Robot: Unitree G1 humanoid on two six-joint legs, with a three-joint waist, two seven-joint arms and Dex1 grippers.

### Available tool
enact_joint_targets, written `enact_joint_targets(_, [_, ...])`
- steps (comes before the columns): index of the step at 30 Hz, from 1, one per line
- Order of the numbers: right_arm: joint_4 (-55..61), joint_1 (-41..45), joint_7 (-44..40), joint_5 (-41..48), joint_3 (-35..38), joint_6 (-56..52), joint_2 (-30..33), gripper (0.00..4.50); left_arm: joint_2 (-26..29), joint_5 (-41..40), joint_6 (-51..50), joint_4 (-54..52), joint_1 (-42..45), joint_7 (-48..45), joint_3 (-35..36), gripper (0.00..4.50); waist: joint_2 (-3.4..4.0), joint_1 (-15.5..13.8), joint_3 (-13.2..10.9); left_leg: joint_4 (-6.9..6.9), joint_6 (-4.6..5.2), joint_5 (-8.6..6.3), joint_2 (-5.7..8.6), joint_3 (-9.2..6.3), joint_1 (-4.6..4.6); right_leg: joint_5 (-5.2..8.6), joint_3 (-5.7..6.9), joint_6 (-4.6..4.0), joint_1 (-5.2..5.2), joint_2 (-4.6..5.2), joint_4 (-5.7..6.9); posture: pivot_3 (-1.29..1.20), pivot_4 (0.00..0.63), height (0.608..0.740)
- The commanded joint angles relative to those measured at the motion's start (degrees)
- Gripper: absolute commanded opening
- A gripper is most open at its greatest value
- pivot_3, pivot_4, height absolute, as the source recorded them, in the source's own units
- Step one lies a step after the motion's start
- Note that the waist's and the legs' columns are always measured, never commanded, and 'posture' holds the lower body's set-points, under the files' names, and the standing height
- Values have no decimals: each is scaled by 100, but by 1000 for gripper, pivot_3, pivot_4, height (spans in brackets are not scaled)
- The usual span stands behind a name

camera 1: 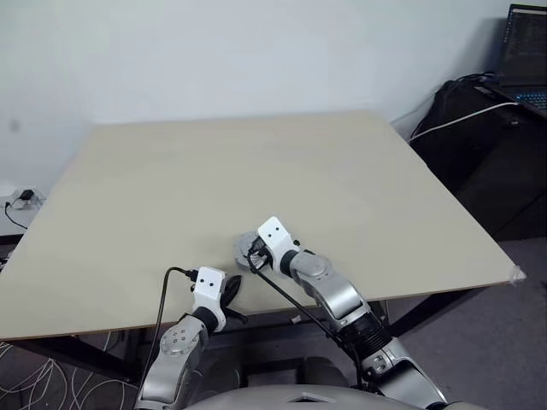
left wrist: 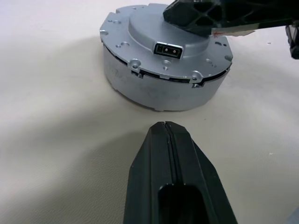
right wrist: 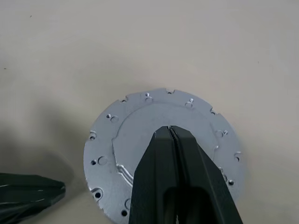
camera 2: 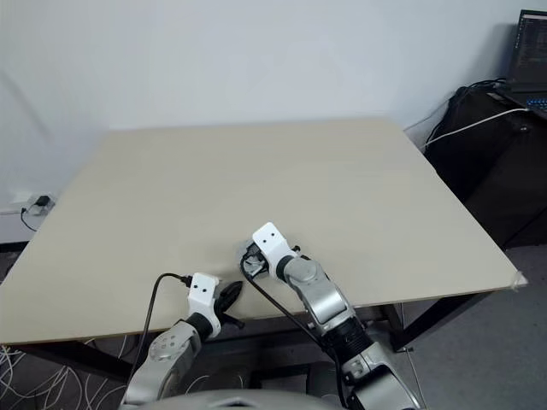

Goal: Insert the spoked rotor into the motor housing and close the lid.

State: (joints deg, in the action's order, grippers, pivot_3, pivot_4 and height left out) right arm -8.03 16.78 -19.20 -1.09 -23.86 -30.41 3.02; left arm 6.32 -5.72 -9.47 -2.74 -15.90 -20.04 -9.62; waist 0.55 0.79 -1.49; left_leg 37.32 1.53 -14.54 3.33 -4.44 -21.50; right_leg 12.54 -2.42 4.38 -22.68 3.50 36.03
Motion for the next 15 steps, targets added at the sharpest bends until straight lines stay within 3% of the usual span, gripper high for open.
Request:
enact_joint_targets(1, [251,-100,-166,194,201,46,-36,45,-18,-49,88,-253,55,22,13,0,4,-2,6,0,0,0,0,0,0,0,0,0,1,0,0,0,0,740])
enact_joint_targets(5, [1074,-332,-738,516,240,484,197,45,-25,-60,87,-246,61,21,22,0,8,-4,2,0,3,0,1,-1,-7,1,1,0,-5,1,-2,0,0,740])
enact_joint_targets(8, [1173,-379,-936,485,175,595,379,584,-18,-70,83,-223,85,-14,16,0,8,6,3,-2,4,2,1,-1,-7,2,1,0,-6,0,-2,0,0,740])
enact_joint_targets(15, [704,-165,-1258,414,139,842,482,2772,-7,-67,71,-201,118,-27,9,0,7,-1,2,-1,7,4,1,-1,-4,1,1,0,-4,-1,-1,0,0,740])
